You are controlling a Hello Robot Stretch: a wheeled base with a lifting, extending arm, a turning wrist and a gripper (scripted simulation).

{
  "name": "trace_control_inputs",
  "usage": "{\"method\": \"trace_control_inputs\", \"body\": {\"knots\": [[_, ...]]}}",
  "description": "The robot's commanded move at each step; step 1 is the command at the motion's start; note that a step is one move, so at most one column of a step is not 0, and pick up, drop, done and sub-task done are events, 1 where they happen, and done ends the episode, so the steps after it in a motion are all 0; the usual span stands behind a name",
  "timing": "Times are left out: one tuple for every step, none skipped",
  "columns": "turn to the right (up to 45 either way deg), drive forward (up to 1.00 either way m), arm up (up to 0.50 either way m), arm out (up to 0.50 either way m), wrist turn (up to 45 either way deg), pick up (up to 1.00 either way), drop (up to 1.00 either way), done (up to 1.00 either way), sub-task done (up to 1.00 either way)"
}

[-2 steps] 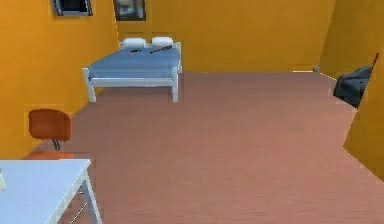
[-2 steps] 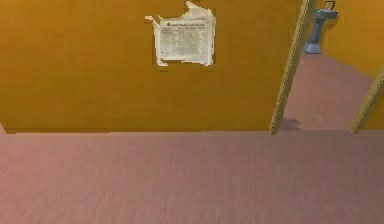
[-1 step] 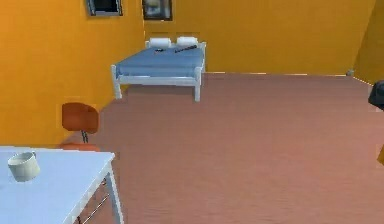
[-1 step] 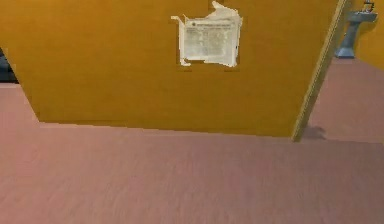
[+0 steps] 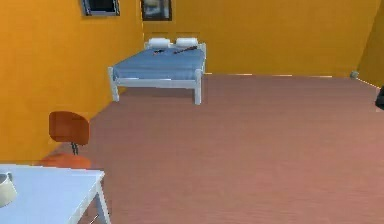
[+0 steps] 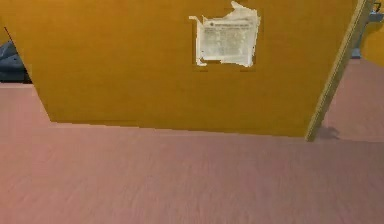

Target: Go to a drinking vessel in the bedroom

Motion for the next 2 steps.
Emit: {"method": "trace_control_inputs", "body": {"knots": [[-45.0,0.0,0.0,0.0,0.0,0.0,0.0,0.0,0.0],[0.0,0.0,0.0,0.0,0.0,0.0,0.0,1.0,0.0]]}}
